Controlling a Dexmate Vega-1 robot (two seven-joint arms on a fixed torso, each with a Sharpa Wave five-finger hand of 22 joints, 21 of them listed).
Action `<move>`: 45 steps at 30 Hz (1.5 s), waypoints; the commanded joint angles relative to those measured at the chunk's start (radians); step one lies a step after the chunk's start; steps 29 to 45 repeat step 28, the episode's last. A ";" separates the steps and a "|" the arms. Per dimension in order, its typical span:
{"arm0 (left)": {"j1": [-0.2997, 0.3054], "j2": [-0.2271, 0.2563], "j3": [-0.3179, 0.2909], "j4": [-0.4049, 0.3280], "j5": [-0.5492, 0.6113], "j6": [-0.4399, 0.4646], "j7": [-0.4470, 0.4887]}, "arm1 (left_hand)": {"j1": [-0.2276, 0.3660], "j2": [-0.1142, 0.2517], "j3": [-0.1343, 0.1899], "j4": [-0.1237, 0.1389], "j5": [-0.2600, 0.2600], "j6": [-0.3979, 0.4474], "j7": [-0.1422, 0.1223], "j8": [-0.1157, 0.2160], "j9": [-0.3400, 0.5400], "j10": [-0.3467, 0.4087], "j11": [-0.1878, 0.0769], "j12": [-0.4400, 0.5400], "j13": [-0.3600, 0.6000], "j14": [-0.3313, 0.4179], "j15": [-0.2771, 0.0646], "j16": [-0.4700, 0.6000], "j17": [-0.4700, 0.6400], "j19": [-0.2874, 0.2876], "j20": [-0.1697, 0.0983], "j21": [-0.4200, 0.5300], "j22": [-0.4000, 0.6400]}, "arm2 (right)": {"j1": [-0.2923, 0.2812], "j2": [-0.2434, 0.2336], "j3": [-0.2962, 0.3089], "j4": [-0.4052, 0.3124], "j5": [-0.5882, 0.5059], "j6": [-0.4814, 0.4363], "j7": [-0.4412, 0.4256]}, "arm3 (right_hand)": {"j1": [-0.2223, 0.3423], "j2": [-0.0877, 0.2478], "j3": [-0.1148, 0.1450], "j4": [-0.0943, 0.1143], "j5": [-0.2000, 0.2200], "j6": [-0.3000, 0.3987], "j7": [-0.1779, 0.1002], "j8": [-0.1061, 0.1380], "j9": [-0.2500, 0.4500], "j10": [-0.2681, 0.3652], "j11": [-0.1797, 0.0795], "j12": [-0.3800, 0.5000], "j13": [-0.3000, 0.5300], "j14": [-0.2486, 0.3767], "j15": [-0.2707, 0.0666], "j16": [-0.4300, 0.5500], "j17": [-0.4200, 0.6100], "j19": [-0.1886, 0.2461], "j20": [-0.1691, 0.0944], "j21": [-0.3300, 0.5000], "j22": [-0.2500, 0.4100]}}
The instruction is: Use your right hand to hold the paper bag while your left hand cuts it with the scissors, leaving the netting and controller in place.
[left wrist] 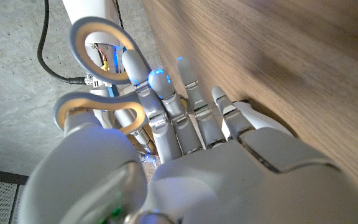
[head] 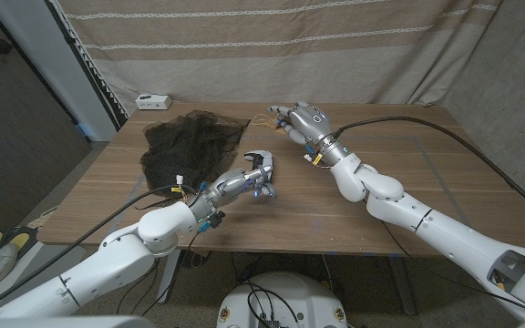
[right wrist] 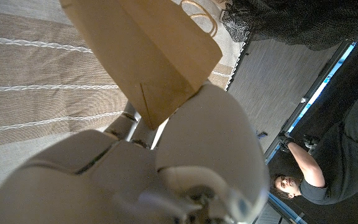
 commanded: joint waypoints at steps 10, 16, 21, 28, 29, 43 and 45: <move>0.045 0.009 -0.020 -0.018 0.009 -0.034 0.016 | 0.016 0.005 -0.022 0.000 0.014 0.016 0.000 -0.009 0.001 0.003 -0.003 0.019 0.011 0.013 -0.128 0.002 0.006 0.011 -0.003 -0.002 0.001 | -0.014 -0.011 0.013 -0.041 -0.010 -0.011 0.005 | -0.005 -0.006 0.005 -0.002 0.008 0.015 -0.010 0.012 -0.003 0.006 -0.001 -0.005 0.002 0.009 -0.126 -0.008 0.005 0.009 -0.151 -0.002 0.004; 0.068 0.017 -0.033 -0.027 0.011 -0.046 0.027 | 0.019 0.007 -0.030 0.000 0.017 0.021 0.004 -0.012 0.002 0.004 -0.002 0.015 0.001 0.014 -0.128 0.002 0.008 0.013 -0.005 -0.002 0.001 | -0.020 -0.010 0.013 -0.044 -0.016 -0.013 0.001 | -0.005 -0.005 0.005 -0.002 0.009 0.018 -0.010 0.015 -0.004 0.007 -0.002 -0.005 0.002 0.011 -0.126 -0.008 0.007 0.008 -0.151 -0.004 0.004; 0.081 0.020 -0.038 -0.031 0.015 -0.052 0.031 | 0.024 0.012 -0.039 0.001 0.021 0.024 0.001 -0.017 0.004 0.008 -0.005 0.015 -0.003 0.015 -0.129 0.001 0.009 0.013 -0.005 -0.003 0.001 | -0.031 -0.012 0.012 -0.054 -0.021 -0.017 -0.002 | -0.005 -0.005 0.005 -0.002 0.009 0.020 -0.013 0.016 -0.005 0.007 -0.002 -0.006 0.002 0.011 -0.126 -0.009 0.007 0.008 -0.151 -0.003 0.004; 0.100 0.021 -0.043 -0.033 0.023 -0.063 0.038 | 0.026 0.016 -0.048 0.002 0.023 0.027 0.002 -0.020 0.007 0.004 -0.001 0.019 0.001 0.015 -0.128 -0.001 0.009 0.014 -0.004 -0.003 0.001 | -0.040 -0.016 0.014 -0.059 -0.027 -0.023 -0.004 | -0.006 -0.005 0.004 -0.002 0.009 0.030 -0.020 0.020 -0.005 0.008 -0.002 -0.007 0.002 0.011 -0.126 -0.011 0.007 0.008 -0.150 -0.004 0.004; 0.100 0.021 -0.043 -0.033 0.023 -0.063 0.038 | 0.026 0.016 -0.048 0.002 0.023 0.027 0.002 -0.020 0.007 0.004 -0.001 0.019 0.001 0.015 -0.128 -0.001 0.009 0.014 -0.004 -0.003 0.001 | -0.040 -0.016 0.014 -0.059 -0.027 -0.023 -0.004 | -0.006 -0.005 0.004 -0.002 0.009 0.030 -0.020 0.020 -0.005 0.008 -0.002 -0.007 0.002 0.011 -0.126 -0.011 0.007 0.008 -0.150 -0.004 0.004; 0.100 0.021 -0.043 -0.033 0.023 -0.063 0.038 | 0.026 0.016 -0.048 0.002 0.023 0.027 0.002 -0.020 0.007 0.004 -0.001 0.019 0.001 0.015 -0.128 -0.001 0.009 0.014 -0.004 -0.003 0.001 | -0.040 -0.016 0.014 -0.059 -0.027 -0.023 -0.004 | -0.006 -0.005 0.004 -0.002 0.009 0.030 -0.020 0.020 -0.005 0.008 -0.002 -0.007 0.002 0.011 -0.126 -0.011 0.007 0.008 -0.150 -0.004 0.004; 0.100 0.021 -0.043 -0.033 0.023 -0.063 0.038 | 0.026 0.016 -0.048 0.002 0.023 0.027 0.002 -0.020 0.007 0.004 -0.001 0.019 0.001 0.015 -0.128 -0.001 0.009 0.014 -0.004 -0.003 0.001 | -0.040 -0.016 0.014 -0.059 -0.027 -0.023 -0.004 | -0.006 -0.005 0.004 -0.002 0.009 0.030 -0.020 0.020 -0.005 0.008 -0.002 -0.007 0.002 0.011 -0.126 -0.011 0.007 0.008 -0.150 -0.004 0.004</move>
